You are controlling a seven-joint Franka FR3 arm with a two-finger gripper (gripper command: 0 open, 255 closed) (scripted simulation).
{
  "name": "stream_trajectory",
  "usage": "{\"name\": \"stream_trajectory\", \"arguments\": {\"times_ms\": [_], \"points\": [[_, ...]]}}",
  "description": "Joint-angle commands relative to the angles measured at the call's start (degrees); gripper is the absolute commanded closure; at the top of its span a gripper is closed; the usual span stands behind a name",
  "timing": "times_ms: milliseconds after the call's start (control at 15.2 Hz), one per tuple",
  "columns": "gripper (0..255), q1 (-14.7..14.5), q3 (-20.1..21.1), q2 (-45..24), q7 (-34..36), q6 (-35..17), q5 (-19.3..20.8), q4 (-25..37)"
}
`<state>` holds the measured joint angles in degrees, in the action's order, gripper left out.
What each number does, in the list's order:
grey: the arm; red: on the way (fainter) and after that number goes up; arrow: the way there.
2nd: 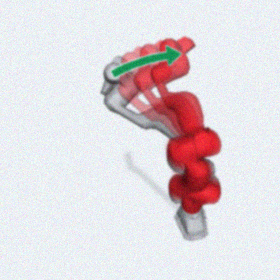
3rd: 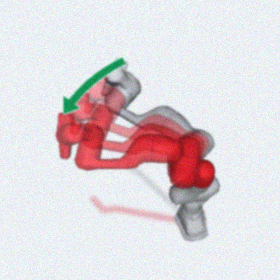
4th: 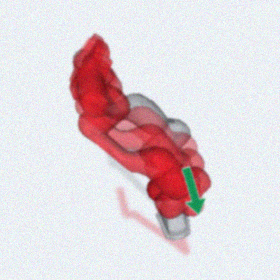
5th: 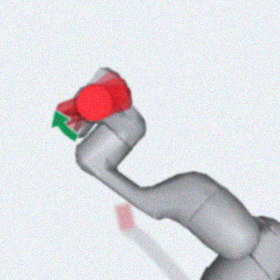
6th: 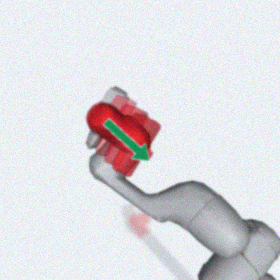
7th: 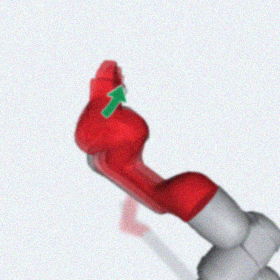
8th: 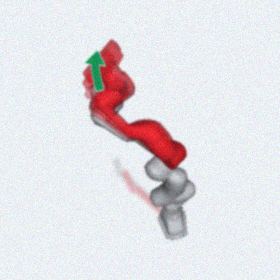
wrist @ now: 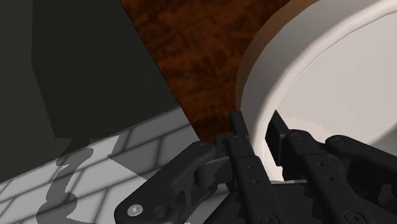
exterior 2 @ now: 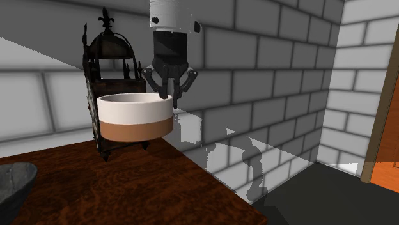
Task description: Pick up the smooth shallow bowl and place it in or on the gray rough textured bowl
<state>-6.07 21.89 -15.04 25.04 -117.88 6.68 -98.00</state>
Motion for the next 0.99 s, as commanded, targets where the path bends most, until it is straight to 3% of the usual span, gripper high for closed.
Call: {"name": "stream_trajectory", "arguments": {"times_ms": [0, 198, 924], "points": [[255, -0.12, 0.12, 0.25, 0.05, 1.46, -0.13, 1.26], [255, -0.12, 0.19, 0.6, -0.1, 3.19, -0.34, 2.67], [255, -10.58, 4.18, -3.71, 14.49, 7.61, 3.91, 10.22]]}}
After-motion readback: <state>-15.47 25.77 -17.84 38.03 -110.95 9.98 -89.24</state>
